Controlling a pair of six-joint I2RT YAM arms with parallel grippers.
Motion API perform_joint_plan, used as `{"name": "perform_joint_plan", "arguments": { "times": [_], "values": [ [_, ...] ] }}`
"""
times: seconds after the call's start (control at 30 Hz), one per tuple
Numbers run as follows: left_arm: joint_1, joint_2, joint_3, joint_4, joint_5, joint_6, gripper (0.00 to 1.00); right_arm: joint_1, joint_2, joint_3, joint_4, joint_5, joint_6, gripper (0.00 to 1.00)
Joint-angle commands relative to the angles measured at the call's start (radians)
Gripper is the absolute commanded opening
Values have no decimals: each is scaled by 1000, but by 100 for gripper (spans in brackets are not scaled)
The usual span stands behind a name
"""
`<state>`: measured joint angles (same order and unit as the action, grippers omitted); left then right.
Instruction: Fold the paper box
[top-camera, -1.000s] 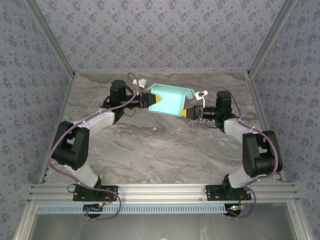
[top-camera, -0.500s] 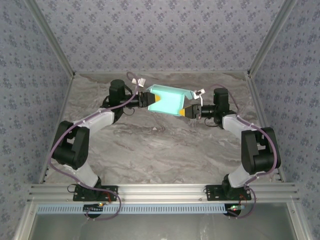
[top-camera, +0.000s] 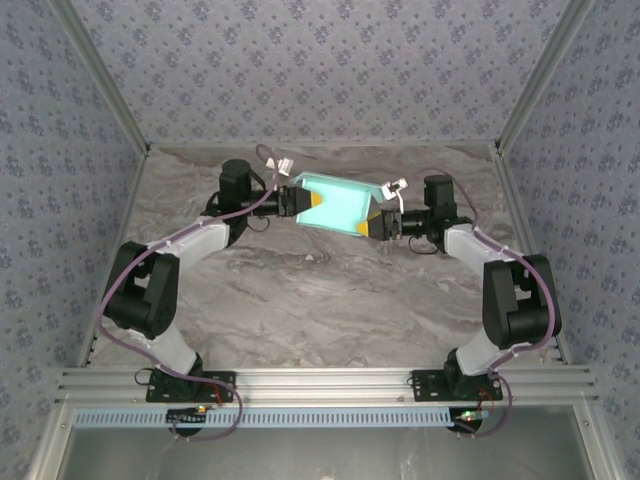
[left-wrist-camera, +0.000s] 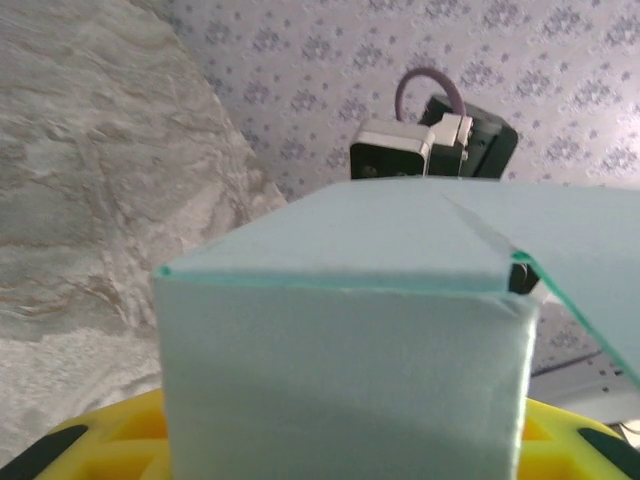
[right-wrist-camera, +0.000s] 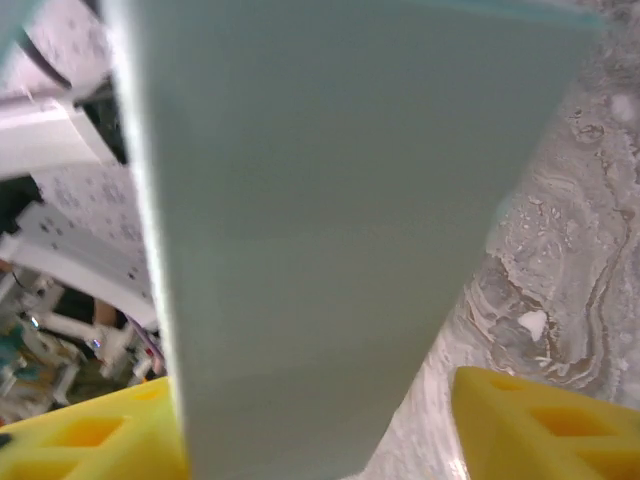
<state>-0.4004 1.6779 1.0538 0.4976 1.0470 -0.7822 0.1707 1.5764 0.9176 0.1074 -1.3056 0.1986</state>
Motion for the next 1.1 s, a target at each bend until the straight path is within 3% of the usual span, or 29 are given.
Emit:
{"name": "perform_joint_plan", "arguments": {
  "times": [0.0, 0.07, 0.13, 0.2, 0.23, 0.27, 0.3, 0.33, 0.4, 0.57, 0.83, 0.87, 0.93, 1.0, 1.07],
  "values": [
    [-34, -22, 19, 14, 66, 44, 30, 9, -19, 50, -146, -17, -134, 74],
    [-35, -28, 22, -2, 76, 52, 28, 15, -9, 78, -248, -27, -217, 80],
    [-38, -32, 24, -14, 80, 61, 28, 21, 0, 100, -328, -67, -294, 79],
    [-42, -39, 25, -50, 72, 87, 28, 25, 14, 149, -482, -136, -430, 68],
    [-44, -41, 30, -75, 68, 105, 29, 25, 32, 194, -620, -181, -572, 63],
    [-46, -42, 31, -95, 64, 122, 29, 20, 71, 283, -955, -271, -867, 59],
    [-45, -43, 33, -105, 60, 128, 29, -1, 142, 395, -1413, -375, -1336, 58],
    [-46, -41, 33, -108, 57, 130, 29, -24, 221, 469, -1851, -389, -1790, 55],
    [-43, -42, 36, -125, 37, 142, 28, -47, 322, 544, -1904, -390, -1758, 41],
    [-33, -62, 32, -178, -48, 184, 28, -25, 319, 514, -1904, -391, -1843, 49],
    [-44, -43, 44, -178, -50, 173, 29, -34, 349, 536, -1905, -390, -1848, 33],
    [-46, -40, 45, -183, -53, 175, 29, -34, 351, 539, -1906, -390, -1845, 37],
    [-46, -41, 49, -199, -68, 183, 29, -30, 349, 541, -1905, -391, -1850, 60],
    [-46, -52, 51, -234, -99, 202, 29, -29, 343, 546, -1905, -390, -1854, 68],
    [-45, -70, 57, -288, -138, 234, 29, -19, 340, 558, -1903, -390, -1860, 87]
  ]
}}
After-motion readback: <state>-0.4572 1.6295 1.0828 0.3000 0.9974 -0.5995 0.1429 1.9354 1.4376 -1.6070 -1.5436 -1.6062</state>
